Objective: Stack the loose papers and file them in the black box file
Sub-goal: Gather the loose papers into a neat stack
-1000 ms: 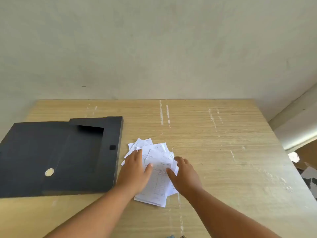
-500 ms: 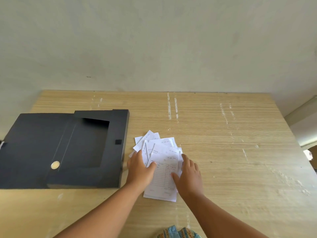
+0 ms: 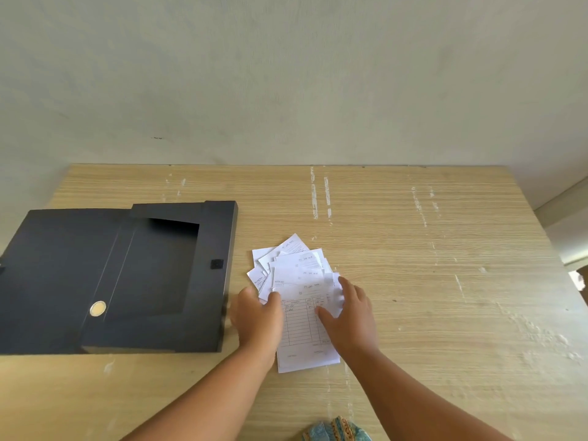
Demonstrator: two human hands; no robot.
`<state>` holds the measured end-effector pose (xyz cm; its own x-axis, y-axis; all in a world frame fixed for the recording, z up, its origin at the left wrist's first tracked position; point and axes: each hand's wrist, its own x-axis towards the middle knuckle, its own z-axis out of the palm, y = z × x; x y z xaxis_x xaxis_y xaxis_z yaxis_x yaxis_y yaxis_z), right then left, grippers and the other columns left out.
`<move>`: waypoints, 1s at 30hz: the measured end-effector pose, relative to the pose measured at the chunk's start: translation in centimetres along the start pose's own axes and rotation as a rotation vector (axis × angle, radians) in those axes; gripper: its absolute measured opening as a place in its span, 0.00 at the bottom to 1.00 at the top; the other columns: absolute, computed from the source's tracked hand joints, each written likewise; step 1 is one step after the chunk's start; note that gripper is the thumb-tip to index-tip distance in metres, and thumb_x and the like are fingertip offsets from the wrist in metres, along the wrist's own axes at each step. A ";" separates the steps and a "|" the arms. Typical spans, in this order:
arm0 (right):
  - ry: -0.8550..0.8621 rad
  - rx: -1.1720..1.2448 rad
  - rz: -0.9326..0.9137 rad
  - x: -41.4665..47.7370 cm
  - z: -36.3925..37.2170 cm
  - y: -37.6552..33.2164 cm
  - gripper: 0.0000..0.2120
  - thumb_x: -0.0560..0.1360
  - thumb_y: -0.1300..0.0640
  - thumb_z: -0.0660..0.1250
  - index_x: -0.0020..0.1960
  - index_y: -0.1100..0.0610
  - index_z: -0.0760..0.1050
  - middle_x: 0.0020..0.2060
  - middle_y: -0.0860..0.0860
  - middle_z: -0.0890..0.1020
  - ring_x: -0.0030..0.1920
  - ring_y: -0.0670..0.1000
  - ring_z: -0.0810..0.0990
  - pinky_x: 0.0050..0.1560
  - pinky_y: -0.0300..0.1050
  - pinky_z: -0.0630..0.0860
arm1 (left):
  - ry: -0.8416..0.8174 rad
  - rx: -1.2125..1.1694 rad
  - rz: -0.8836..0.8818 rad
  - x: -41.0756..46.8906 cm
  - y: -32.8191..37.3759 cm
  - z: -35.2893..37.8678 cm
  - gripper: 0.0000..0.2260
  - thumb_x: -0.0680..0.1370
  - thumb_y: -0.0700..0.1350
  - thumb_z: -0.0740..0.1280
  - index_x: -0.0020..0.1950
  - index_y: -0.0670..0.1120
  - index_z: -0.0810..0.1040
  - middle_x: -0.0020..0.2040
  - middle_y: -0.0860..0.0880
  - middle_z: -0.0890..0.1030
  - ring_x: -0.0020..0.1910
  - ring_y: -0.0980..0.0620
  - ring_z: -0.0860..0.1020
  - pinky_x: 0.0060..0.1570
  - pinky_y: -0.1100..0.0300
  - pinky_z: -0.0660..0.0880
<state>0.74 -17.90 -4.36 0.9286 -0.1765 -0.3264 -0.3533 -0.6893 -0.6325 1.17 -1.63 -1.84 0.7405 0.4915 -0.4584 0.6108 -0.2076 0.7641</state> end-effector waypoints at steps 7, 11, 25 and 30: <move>-0.057 0.107 0.004 -0.2 0.8 -0.9 0.40 0.75 0.46 0.75 0.81 0.49 0.61 0.71 0.44 0.74 0.72 0.50 0.69 0.72 0.52 0.69 | -0.254 -0.039 0.034 -0.2 0.2 -0.2 0.20 0.69 0.58 0.70 0.61 0.66 0.74 0.61 0.60 0.82 0.61 0.56 0.80 0.62 0.45 0.78; -0.024 0.146 0.030 -0.1 0.6 -1.1 0.38 0.77 0.45 0.72 0.81 0.49 0.60 0.63 0.39 0.73 0.72 0.51 0.69 0.71 0.51 0.70 | -0.274 -0.041 0.053 -0.3 0.2 -1.0 0.22 0.77 0.52 0.72 0.68 0.64 0.70 0.63 0.61 0.78 0.62 0.62 0.76 0.63 0.50 0.75; -0.055 0.042 0.008 2.7 -0.8 -1.6 0.35 0.77 0.43 0.70 0.80 0.49 0.63 0.75 0.44 0.72 0.75 0.52 0.64 0.75 0.55 0.64 | -0.282 -0.136 -0.055 0.2 1.2 -0.5 0.11 0.81 0.45 0.67 0.54 0.64 0.76 0.57 0.59 0.80 0.52 0.64 0.78 0.47 0.61 0.73; -0.052 0.096 0.037 3.2 -1.2 -1.6 0.35 0.77 0.45 0.70 0.80 0.52 0.63 0.73 0.48 0.74 0.72 0.53 0.69 0.72 0.58 0.69 | -0.188 -0.186 -0.091 0.9 1.9 0.0 0.16 0.80 0.45 0.67 0.66 0.58 0.74 0.54 0.53 0.82 0.53 0.52 0.81 0.48 0.54 0.75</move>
<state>4.43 -18.27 -3.56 0.9087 -0.1621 -0.3847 -0.3984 -0.6120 -0.6832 2.99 -1.58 -0.85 0.7346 0.3315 -0.5919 0.6281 -0.0025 0.7781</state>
